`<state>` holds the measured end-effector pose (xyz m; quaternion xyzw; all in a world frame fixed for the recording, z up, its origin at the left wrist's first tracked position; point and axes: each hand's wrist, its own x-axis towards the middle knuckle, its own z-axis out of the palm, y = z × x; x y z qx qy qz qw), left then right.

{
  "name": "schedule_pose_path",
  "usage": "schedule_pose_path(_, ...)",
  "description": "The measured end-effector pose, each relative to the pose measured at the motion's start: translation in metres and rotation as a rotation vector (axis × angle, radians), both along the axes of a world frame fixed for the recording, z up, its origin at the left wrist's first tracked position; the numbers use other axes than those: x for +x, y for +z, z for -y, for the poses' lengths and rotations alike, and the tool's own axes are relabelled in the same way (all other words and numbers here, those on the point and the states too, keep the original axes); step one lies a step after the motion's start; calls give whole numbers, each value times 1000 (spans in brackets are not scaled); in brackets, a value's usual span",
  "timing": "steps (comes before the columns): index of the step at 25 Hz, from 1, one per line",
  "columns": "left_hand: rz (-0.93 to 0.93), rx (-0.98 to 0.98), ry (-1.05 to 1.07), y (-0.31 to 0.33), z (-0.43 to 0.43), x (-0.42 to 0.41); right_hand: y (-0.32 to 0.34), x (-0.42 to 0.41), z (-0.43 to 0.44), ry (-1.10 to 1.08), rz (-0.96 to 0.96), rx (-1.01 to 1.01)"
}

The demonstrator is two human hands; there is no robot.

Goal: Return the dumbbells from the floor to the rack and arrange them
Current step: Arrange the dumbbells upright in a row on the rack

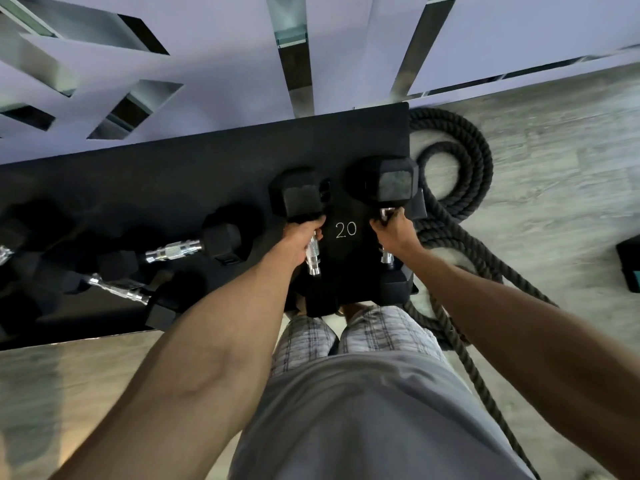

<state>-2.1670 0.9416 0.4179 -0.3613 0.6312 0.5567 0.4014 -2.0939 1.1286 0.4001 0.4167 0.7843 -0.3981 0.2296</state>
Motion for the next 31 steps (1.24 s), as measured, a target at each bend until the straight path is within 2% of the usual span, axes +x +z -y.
schedule_pose_path(3, 3, 5, -76, 1, 7, 0, 22, 18, 16, 103, -145, 359)
schedule_pose_path(5, -27, -4, -156, 2, 10, 1, 36, 30, 30, 48, -262, 452)
schedule_pose_path(7, -86, -36, -224, 1, 13, 4, 41, 39, 49, 29, -339, 328)
schedule_pose_path(10, -199, -119, -256, -2, 26, 12, 35, 41, 92, 205, -383, 56)
schedule_pose_path(12, -236, -149, -221, -3, 32, 16, 24, 32, 117, 251, -273, -122)
schedule_pose_path(15, -207, -37, -104, -10, 34, 12, 4, 14, 139, 169, -125, -285)
schedule_pose_path(19, -158, -29, -41, -10, 28, 10, -14, 8, 148, 5, -139, -331)
schedule_pose_path(27, -237, -32, -94, 13, 14, -20, -6, -19, 135, 65, -199, -302)
schedule_pose_path(31, -211, -31, -91, 5, 15, -20, -7, -19, 128, 112, -184, -303)
